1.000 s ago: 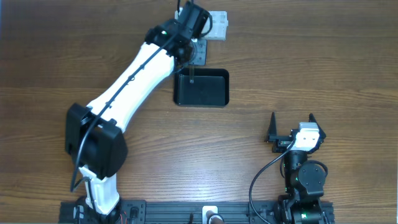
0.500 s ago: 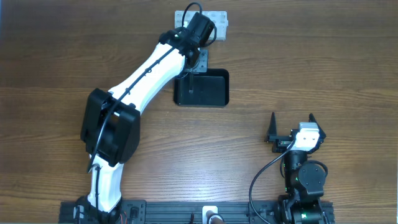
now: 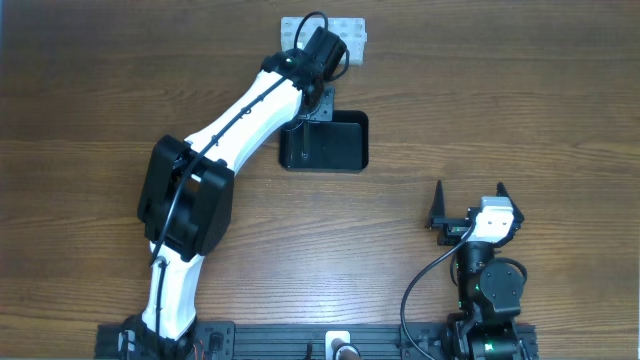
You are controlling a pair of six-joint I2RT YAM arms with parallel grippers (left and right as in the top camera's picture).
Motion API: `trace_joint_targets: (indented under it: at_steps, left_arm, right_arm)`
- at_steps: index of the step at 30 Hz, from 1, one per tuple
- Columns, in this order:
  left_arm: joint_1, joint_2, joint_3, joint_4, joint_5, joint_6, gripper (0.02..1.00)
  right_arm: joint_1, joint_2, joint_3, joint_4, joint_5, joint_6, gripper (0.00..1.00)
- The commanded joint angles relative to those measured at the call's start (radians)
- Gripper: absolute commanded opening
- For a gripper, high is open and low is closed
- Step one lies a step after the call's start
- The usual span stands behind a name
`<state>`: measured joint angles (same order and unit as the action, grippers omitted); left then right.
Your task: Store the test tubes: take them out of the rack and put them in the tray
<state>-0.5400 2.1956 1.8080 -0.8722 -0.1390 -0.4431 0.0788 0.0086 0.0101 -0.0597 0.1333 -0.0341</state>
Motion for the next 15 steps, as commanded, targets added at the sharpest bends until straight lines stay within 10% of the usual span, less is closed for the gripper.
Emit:
trace_joint_targets:
  at_steps: [1,15]
  left_arm:
    - [0.008,0.013,-0.005,-0.010,-0.011,-0.014,0.091]
    - [0.008,0.051,-0.005,-0.034,0.007,-0.014,0.097]
  right_arm:
    - [-0.006,0.000,-0.005,-0.003,0.014,0.003,0.993]
    - [-0.006,0.000,-0.005,-0.003,0.014,0.003,0.987]
